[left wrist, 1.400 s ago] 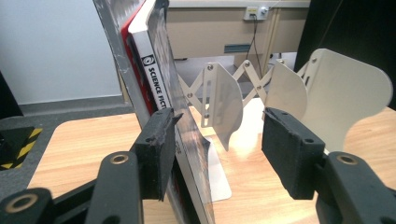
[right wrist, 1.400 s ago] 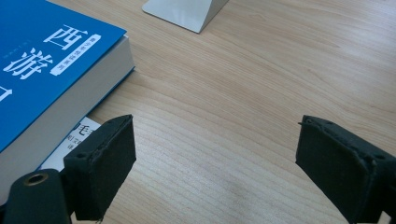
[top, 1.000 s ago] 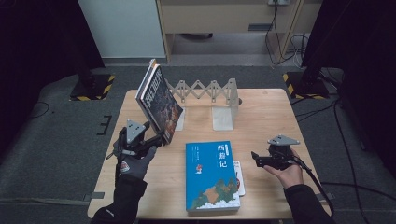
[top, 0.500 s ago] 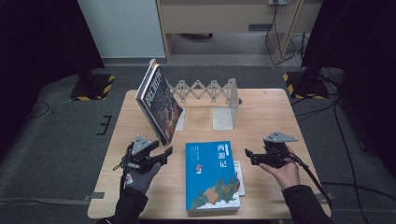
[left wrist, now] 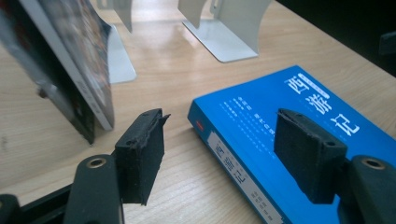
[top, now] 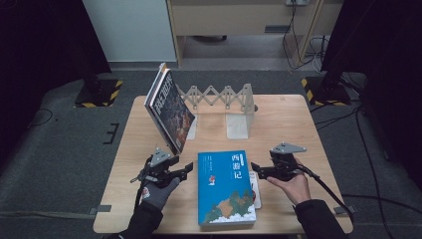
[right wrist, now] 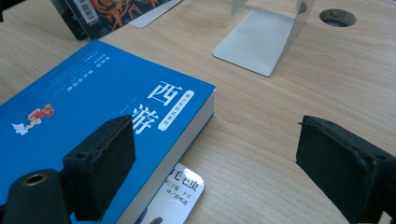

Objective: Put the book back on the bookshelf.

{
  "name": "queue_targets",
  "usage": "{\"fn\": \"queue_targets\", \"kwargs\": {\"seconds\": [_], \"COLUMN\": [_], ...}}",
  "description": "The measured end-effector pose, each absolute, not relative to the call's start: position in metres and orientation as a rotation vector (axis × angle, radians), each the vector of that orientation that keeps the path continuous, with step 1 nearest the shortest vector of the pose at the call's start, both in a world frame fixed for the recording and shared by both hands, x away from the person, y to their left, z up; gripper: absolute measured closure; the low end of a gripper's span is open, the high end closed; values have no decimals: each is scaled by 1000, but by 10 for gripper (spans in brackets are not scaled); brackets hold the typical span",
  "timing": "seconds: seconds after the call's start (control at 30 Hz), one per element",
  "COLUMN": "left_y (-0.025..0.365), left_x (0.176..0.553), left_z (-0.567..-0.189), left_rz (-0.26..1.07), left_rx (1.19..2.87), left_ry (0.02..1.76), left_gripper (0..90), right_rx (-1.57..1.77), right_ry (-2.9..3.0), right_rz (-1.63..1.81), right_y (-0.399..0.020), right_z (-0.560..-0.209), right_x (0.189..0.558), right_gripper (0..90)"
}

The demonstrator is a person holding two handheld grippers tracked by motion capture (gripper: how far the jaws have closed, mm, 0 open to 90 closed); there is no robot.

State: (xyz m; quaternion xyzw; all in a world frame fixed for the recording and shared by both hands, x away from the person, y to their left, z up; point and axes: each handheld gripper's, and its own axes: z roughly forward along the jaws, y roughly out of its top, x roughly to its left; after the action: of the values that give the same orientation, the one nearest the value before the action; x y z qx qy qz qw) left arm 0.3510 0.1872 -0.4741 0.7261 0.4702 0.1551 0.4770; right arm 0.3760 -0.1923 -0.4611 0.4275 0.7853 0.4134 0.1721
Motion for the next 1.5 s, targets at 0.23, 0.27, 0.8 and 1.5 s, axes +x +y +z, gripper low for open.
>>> {"fn": "queue_targets", "kwargs": {"seconds": [0.23, 0.27, 0.8, 1.5], "left_y": [179, 179, 155, 149], "left_x": [359, 361, 376, 391], "left_z": [-485, -487, -513, -528], "left_rz": [301, 286, 193, 51], "left_rx": [1786, 1790, 1875, 1797], "left_ry": [1128, 1125, 1130, 1166], "left_gripper": [313, 313, 281, 182], "right_rx": [1186, 1191, 1189, 1238], "right_ry": [2263, 2273, 2380, 2437], "right_rz": [1195, 1199, 1145, 1164], "right_y": [-176, -174, -150, -144], "right_z": [-462, -464, -488, -502], "right_x": [375, 376, 375, 372], "right_gripper": [122, 121, 126, 126]}}
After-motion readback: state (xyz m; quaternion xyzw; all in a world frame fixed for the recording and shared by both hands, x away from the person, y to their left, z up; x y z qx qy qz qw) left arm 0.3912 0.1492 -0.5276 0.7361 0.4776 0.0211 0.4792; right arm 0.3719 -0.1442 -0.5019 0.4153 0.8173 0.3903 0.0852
